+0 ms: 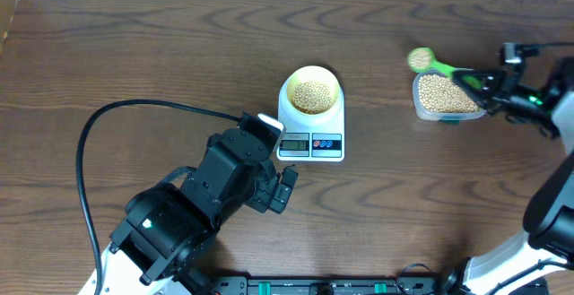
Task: Scoop item into bowl and weigh 50g on scale
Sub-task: 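Move the filled scoop with the right gripper over the yellow bowl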
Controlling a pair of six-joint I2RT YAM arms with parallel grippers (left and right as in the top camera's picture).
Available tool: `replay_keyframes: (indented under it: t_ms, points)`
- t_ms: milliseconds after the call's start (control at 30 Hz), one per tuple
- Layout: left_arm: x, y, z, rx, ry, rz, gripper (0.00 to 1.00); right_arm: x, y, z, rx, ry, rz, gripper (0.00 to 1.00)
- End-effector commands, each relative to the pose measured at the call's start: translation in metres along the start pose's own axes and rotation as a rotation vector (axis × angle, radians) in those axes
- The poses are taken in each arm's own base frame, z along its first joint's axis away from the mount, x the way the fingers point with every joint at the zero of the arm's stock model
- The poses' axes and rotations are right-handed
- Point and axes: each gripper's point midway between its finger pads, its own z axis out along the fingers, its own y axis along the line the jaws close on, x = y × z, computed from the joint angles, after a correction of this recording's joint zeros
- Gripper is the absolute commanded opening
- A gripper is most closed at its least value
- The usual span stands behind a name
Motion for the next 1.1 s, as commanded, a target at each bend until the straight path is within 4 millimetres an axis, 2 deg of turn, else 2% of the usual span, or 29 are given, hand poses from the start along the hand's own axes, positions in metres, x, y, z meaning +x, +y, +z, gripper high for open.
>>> replay_keyframes:
  t_ms: [0, 233, 367, 533, 733, 1067]
  points:
    - [-0.005, -0.002, -0.005, 0.010, -0.016, -0.007, 0.99, 0.016, 0.013, 0.030, -0.074, 0.084, -0.034, 0.01]
    - [-0.005, -0.002, -0.005, 0.010, -0.016, -0.007, 0.99, 0.046, 0.020, 0.082, -0.088, 0.236, -0.092, 0.01]
    - [-0.005, -0.002, -0.005, 0.010, -0.016, -0.007, 0.99, 0.055, 0.014, 0.103, -0.033, 0.285, -0.112, 0.01]
    - [-0.005, -0.002, -0.005, 0.010, -0.016, -0.007, 0.99, 0.061, 0.015, 0.134, -0.003, 0.329, -0.142, 0.01]
    - [-0.005, -0.002, -0.005, 0.010, -0.016, -0.007, 1.00, 0.065, 0.015, 0.154, 0.024, 0.345, -0.208, 0.01]
    - [-0.005, -0.002, -0.005, 0.010, -0.016, -0.007, 0.99, 0.071, -0.004, 0.175, 0.155, 0.341, -0.281, 0.01]
